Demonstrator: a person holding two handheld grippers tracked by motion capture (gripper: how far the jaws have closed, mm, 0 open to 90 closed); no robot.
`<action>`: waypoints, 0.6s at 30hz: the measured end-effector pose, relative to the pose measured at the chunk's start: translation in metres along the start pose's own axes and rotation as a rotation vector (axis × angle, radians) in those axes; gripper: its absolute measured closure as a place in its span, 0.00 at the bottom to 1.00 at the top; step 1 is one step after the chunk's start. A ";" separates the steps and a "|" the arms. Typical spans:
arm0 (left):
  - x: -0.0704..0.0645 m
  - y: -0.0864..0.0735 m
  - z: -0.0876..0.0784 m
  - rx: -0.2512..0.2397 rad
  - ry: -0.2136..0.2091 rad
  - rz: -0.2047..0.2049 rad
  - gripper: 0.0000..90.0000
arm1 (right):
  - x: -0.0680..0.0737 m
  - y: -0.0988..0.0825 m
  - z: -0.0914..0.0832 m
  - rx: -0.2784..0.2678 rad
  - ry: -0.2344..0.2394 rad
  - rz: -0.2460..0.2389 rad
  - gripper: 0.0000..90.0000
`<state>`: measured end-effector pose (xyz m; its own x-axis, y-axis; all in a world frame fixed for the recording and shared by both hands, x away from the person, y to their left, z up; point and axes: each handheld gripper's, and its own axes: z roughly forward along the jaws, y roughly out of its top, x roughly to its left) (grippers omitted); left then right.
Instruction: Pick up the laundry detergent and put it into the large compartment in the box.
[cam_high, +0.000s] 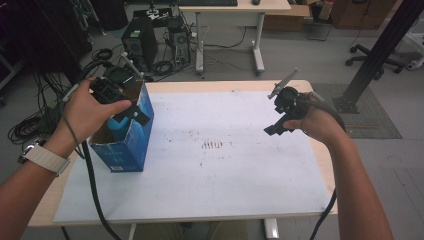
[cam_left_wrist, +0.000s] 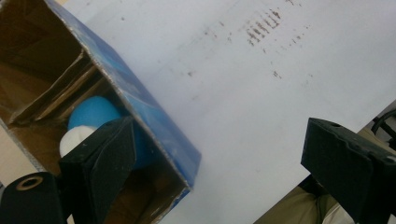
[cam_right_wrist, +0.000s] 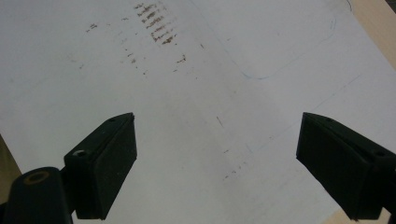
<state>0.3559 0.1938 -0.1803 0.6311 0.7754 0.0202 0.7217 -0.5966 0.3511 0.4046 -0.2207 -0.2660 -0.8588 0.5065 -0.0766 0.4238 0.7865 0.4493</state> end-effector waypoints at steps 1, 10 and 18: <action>-0.001 0.000 0.000 0.004 -0.004 0.008 0.11 | 0.000 0.000 0.000 0.001 -0.002 -0.002 0.14; -0.011 0.001 0.003 0.043 -0.046 0.079 0.12 | 0.001 0.000 0.000 -0.001 -0.002 -0.001 0.14; -0.019 0.002 0.005 0.074 -0.075 0.125 0.12 | 0.001 0.000 0.000 -0.002 -0.002 -0.003 0.14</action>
<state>0.3471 0.1769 -0.1843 0.7347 0.6783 -0.0115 0.6535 -0.7031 0.2803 0.4042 -0.2202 -0.2660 -0.8592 0.5054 -0.0799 0.4211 0.7872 0.4505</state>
